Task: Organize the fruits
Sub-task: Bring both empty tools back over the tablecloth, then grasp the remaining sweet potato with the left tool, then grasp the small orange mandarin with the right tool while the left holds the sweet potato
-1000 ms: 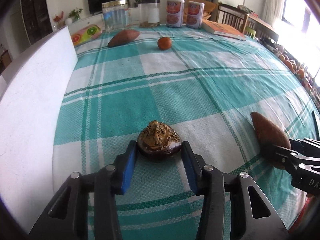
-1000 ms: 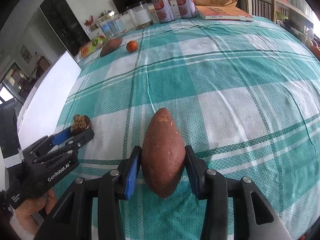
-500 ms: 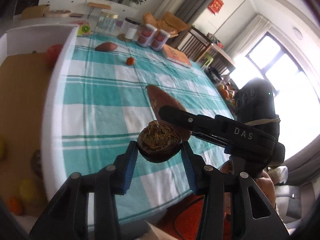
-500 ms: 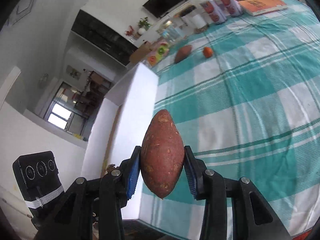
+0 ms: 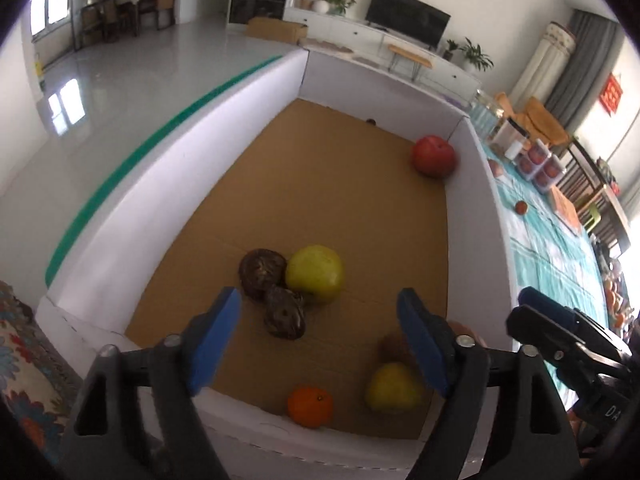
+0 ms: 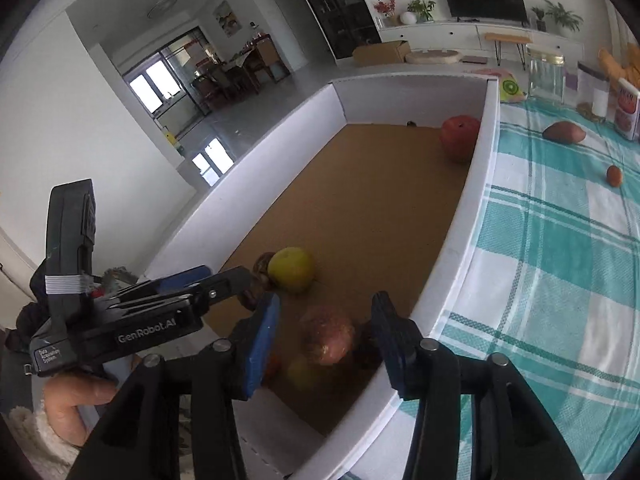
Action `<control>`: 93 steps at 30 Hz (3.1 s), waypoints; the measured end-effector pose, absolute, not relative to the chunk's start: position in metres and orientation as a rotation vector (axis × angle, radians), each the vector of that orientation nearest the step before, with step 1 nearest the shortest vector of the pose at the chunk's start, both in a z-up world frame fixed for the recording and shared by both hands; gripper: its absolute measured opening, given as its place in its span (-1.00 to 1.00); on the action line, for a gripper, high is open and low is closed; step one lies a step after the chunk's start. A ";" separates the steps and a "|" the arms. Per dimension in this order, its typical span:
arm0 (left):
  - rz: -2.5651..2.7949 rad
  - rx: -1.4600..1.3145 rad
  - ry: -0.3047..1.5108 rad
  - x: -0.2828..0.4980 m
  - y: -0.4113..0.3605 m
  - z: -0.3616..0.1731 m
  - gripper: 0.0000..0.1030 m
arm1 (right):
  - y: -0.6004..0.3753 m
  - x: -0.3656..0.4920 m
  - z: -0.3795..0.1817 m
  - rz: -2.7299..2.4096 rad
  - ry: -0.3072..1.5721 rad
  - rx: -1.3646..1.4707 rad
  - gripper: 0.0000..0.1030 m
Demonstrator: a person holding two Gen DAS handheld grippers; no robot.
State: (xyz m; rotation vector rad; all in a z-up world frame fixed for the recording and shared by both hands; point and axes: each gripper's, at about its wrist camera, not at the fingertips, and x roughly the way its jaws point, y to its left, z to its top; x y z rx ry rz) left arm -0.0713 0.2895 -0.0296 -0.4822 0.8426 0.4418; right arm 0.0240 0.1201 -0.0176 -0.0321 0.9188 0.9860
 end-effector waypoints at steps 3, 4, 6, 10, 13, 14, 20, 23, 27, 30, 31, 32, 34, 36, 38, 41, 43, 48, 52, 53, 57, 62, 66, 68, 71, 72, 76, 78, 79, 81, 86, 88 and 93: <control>0.389 -0.413 0.790 -0.061 0.268 -0.016 0.66 | 0.074 0.038 0.004 0.866 0.777 0.016 0.76; 0.354 -0.388 0.778 -0.055 0.256 -0.011 0.66 | 0.056 0.044 0.008 0.807 0.731 0.014 0.89; 0.265 -0.353 0.760 -0.042 0.229 -0.003 0.66 | 0.024 0.058 0.006 0.659 0.664 -0.035 1.00; 0.018 -0.295 0.771 -0.020 0.155 0.003 0.74 | -0.040 0.106 -0.052 0.331 0.703 -0.184 1.00; -0.149 -0.235 0.838 -0.002 0.096 -0.008 0.74 | -0.100 0.133 -0.100 0.157 0.831 -0.162 1.00; -0.195 -0.218 0.858 0.001 0.080 -0.011 0.74 | -0.122 0.135 -0.112 0.120 0.862 -0.118 1.00; -0.227 -0.185 0.942 0.048 0.025 -0.041 0.74 | -0.182 0.132 -0.127 0.044 0.874 0.108 1.00; -0.161 -0.317 0.914 0.082 0.036 -0.043 0.74 | -0.177 0.136 -0.136 0.065 0.924 0.109 1.00; 0.000 -0.515 0.851 0.142 0.063 -0.047 0.74 | -0.169 0.139 -0.141 0.080 0.937 0.091 1.00; 0.105 -0.626 0.832 0.194 0.085 -0.049 0.74 | -0.171 0.140 -0.142 0.084 0.939 0.098 1.00; 0.117 -0.663 0.835 0.212 0.093 -0.050 0.74 | -0.171 0.140 -0.142 0.085 0.940 0.096 1.00; 0.125 -0.707 0.848 0.232 0.101 -0.054 0.74 | -0.170 0.140 -0.142 0.085 0.942 0.092 1.00; 0.126 -0.807 0.882 0.270 0.121 -0.064 0.74 | -0.169 0.141 -0.142 0.087 0.945 0.083 1.00; 0.123 -0.876 0.910 0.305 0.139 -0.075 0.74 | -0.168 0.141 -0.143 0.090 0.947 0.075 1.00; 0.147 -0.860 0.940 0.336 0.151 -0.080 0.74 | -0.165 0.142 -0.143 0.092 0.951 0.058 1.00; 0.175 -0.799 0.958 0.371 0.160 -0.083 0.73 | -0.157 0.144 -0.144 0.103 0.960 0.018 1.00; 0.197 -0.772 0.965 0.389 0.165 -0.087 0.73 | -0.152 0.145 -0.145 0.112 0.966 -0.010 1.00; 0.281 -0.594 1.025 0.426 0.174 -0.103 0.73 | -0.149 0.146 -0.146 0.129 0.967 -0.023 1.00; 0.209 -0.467 1.051 0.436 0.174 -0.114 0.72 | -0.149 0.146 -0.146 0.129 0.967 -0.024 1.00; 0.166 -0.441 1.063 0.435 0.171 -0.116 0.72 | -0.149 0.146 -0.146 0.129 0.967 -0.025 1.00; 0.031 -0.314 1.125 0.425 0.157 -0.120 0.69 | -0.148 0.146 -0.145 0.125 0.969 -0.031 1.00; -0.147 -0.233 1.247 0.417 0.148 -0.116 0.37 | -0.148 0.146 -0.145 0.128 0.968 -0.028 1.00; 0.016 -0.228 1.169 0.417 0.164 -0.101 0.45 | -0.148 0.146 -0.146 0.127 0.969 -0.031 1.00; 0.039 -0.297 1.125 0.417 0.170 -0.099 0.47 | -0.148 0.147 -0.146 0.127 0.969 -0.030 1.00; 0.042 -0.313 1.151 0.423 0.163 -0.111 0.47 | -0.148 0.147 -0.146 0.126 0.969 -0.032 1.00; 0.042 -0.289 1.158 0.427 0.158 -0.115 0.44 | -0.148 0.147 -0.146 0.127 0.969 -0.031 1.00; 0.076 -0.220 1.100 0.429 0.144 -0.115 -0.19 | -0.148 0.147 -0.146 0.127 0.969 -0.031 1.00; 0.080 -0.264 1.083 0.423 0.146 -0.115 -0.19 | -0.148 0.147 -0.146 0.126 0.969 -0.032 1.00; 0.094 -0.266 1.079 0.418 0.146 -0.114 -0.19 | -0.148 0.147 -0.146 0.126 0.969 -0.032 1.00; 0.120 -0.265 1.082 0.404 0.146 -0.108 -0.19 | -0.147 0.147 -0.146 0.125 0.969 -0.033 1.00; 0.163 -0.275 1.143 0.352 0.134 -0.089 -0.19 | -0.148 0.147 -0.146 0.127 0.969 -0.032 1.00; 0.158 -0.266 1.153 0.326 0.126 -0.079 -0.19 | -0.148 0.147 -0.146 0.129 0.968 -0.029 1.00; 0.157 -0.269 1.164 0.261 0.099 -0.072 -0.19 | -0.148 0.147 -0.145 0.129 0.968 -0.030 1.00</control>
